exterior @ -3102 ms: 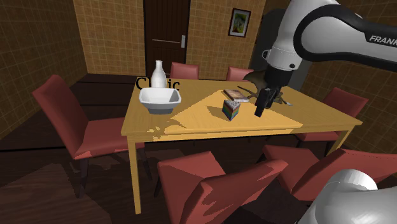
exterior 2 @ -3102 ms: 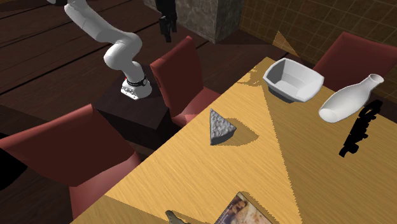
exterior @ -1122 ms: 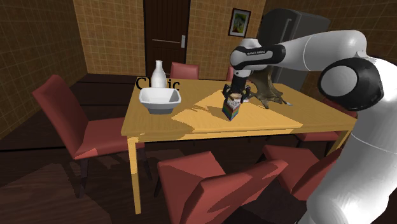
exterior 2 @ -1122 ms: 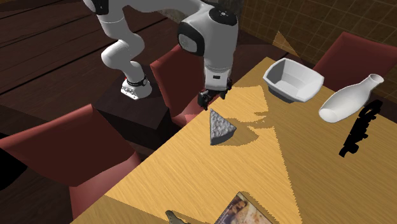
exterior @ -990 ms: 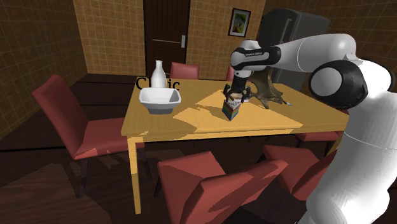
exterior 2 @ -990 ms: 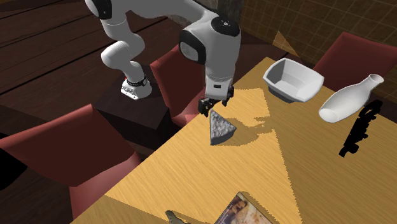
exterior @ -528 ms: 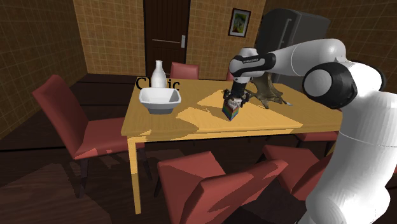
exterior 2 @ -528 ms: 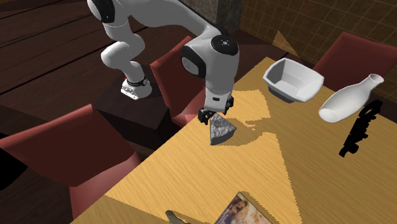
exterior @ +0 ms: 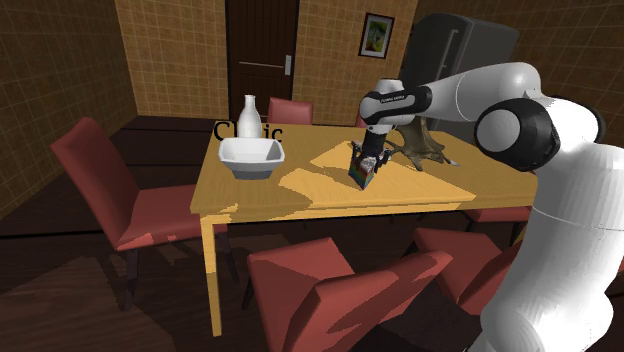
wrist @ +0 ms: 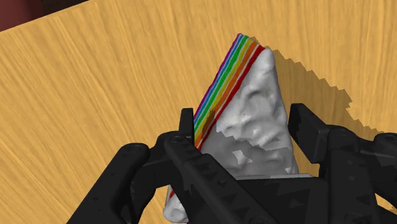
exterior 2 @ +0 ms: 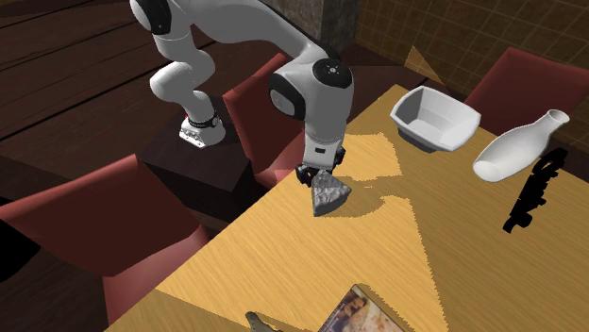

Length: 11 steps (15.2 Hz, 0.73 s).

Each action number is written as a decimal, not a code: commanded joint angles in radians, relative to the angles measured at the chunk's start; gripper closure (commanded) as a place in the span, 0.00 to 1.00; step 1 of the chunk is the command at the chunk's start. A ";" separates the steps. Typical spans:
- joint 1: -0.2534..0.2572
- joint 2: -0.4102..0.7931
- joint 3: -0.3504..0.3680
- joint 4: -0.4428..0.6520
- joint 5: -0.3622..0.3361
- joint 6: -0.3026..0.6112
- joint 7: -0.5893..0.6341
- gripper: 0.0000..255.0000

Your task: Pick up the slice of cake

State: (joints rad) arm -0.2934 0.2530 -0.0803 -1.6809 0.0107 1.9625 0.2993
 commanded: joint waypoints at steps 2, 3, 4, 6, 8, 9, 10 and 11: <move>0.000 0.001 0.000 -0.003 0.000 0.002 0.000 1.00; 0.000 0.001 0.000 -0.002 0.000 0.001 0.000 1.00; 0.000 0.002 0.000 -0.001 0.000 0.001 0.000 1.00; 0.000 0.000 0.000 0.009 0.000 -0.011 -0.001 1.00; 0.000 -0.005 0.000 0.030 -0.001 -0.036 -0.001 1.00; 0.000 -0.007 0.000 0.041 -0.001 -0.049 -0.001 1.00; 0.000 -0.008 0.000 0.052 -0.001 -0.062 0.000 1.00; 0.000 -0.010 -0.001 0.063 -0.001 -0.075 0.000 1.00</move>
State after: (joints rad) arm -0.2934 0.2417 -0.0807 -1.6349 0.0094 1.9029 0.2992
